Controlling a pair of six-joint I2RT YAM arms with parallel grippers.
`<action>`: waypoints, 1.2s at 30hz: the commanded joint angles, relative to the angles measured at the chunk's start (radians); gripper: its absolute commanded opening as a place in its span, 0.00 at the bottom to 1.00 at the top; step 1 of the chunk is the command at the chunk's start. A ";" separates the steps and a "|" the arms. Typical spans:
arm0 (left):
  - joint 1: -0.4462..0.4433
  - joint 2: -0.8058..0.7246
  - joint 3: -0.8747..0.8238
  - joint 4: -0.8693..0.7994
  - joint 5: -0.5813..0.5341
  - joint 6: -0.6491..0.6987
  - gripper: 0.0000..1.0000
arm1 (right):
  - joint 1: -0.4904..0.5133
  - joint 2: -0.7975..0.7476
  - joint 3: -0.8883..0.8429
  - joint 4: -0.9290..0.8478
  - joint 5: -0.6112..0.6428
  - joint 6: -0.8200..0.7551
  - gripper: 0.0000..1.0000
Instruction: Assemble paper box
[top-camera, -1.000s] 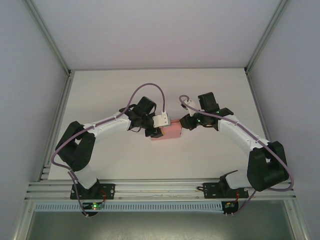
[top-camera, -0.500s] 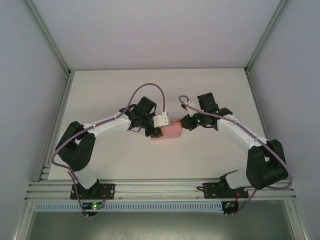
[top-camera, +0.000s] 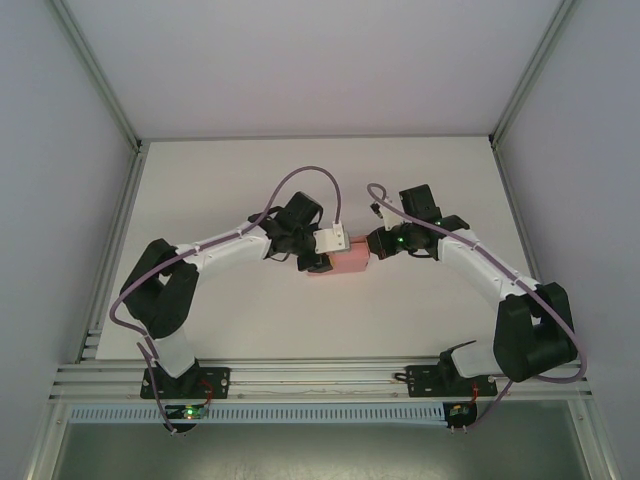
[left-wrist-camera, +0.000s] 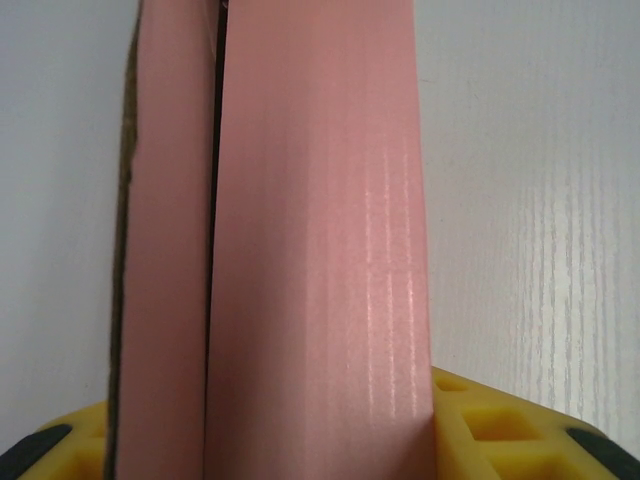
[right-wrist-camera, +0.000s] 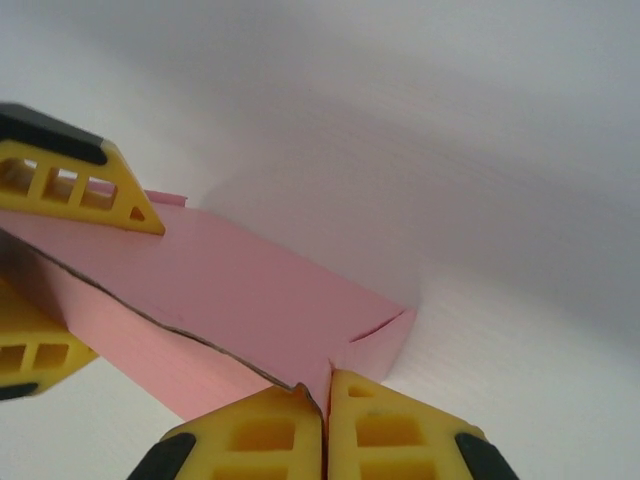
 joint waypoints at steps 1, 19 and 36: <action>-0.012 0.062 -0.012 -0.117 -0.160 -0.005 0.43 | 0.015 -0.045 0.060 -0.057 -0.152 0.120 0.07; -0.018 0.075 -0.001 -0.114 -0.163 -0.005 0.42 | -0.026 -0.077 0.090 0.033 -0.199 0.568 0.09; -0.018 0.109 0.016 -0.124 -0.140 0.001 0.41 | -0.044 -0.050 0.033 0.181 -0.333 0.632 0.10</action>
